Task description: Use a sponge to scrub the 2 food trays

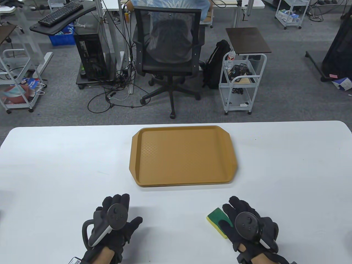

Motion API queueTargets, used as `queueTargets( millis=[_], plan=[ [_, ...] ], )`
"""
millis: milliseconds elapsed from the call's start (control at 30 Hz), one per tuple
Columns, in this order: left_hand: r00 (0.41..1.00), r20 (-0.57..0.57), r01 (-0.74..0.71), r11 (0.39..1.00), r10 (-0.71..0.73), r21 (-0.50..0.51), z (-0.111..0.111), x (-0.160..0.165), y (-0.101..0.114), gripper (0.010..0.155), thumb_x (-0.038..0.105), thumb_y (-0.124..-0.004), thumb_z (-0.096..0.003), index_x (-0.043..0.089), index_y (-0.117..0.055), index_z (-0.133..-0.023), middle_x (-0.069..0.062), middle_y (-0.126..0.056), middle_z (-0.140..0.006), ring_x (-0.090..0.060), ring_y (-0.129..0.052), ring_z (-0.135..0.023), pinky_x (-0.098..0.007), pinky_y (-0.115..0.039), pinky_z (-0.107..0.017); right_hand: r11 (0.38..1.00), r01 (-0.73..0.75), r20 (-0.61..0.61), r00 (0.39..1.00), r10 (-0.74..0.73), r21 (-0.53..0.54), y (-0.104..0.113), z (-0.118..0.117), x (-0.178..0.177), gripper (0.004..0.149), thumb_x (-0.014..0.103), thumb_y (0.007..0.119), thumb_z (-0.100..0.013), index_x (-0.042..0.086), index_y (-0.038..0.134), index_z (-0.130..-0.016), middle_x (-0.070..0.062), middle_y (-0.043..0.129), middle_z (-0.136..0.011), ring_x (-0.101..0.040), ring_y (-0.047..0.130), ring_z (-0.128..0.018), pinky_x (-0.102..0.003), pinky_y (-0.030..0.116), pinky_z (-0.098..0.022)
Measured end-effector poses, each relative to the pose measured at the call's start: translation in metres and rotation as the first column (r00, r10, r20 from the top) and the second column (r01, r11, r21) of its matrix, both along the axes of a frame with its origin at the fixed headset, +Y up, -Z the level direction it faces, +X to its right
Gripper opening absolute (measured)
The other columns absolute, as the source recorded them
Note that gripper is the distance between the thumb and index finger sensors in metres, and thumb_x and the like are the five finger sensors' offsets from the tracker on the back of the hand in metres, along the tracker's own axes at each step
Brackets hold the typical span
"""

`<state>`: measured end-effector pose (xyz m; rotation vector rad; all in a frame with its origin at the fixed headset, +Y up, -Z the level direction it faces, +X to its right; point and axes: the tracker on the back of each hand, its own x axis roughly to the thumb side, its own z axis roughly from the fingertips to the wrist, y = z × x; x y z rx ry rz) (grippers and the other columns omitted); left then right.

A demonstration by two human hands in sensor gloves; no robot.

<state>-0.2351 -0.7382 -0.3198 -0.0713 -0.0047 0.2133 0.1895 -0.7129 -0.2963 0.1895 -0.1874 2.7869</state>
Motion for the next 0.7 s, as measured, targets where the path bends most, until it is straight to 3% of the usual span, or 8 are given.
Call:
queueTargets(
  millis=[233,433,700],
  plan=[
    [1.000,0.004,-0.011,1.000,0.011,0.003,0.000,-0.001,0.001,0.093,0.071,-0.074,-0.0389,0.030,-0.041,-0.115,-0.009,-0.044,-0.120,-0.048,-0.041,-0.113,-0.069,-0.041,-0.076,0.997,0.041,0.038,0.998,-0.043,0.062,0.014,0.009,0.012,0.078,0.058,0.083,-0.041,0.025,0.059,-0.107,-0.008,0.044,-0.117,-0.042,0.049,-0.108,-0.067,0.049,-0.077],
    [1.000,-0.002,-0.015,1.000,0.015,-0.002,0.000,0.000,0.001,0.093,0.072,-0.075,-0.0388,0.030,-0.042,-0.115,-0.009,-0.044,-0.120,-0.048,-0.041,-0.113,-0.069,-0.041,-0.076,0.997,0.028,0.043,0.999,-0.032,0.078,0.016,0.010,0.013,0.076,0.059,0.085,-0.040,0.031,0.060,-0.106,-0.003,0.042,-0.118,-0.042,0.045,-0.109,-0.069,0.044,-0.077],
    [1.000,-0.010,0.003,1.000,-0.003,0.002,0.001,-0.001,-0.001,0.092,0.071,-0.075,-0.0389,0.030,-0.043,-0.115,-0.009,-0.045,-0.120,-0.048,-0.042,-0.113,-0.069,-0.042,-0.076,0.998,0.025,0.048,0.998,-0.028,0.057,0.015,0.010,0.012,0.078,0.059,0.085,-0.040,0.029,0.059,-0.107,-0.005,0.041,-0.118,-0.042,0.045,-0.109,-0.069,0.045,-0.078]
  ],
)
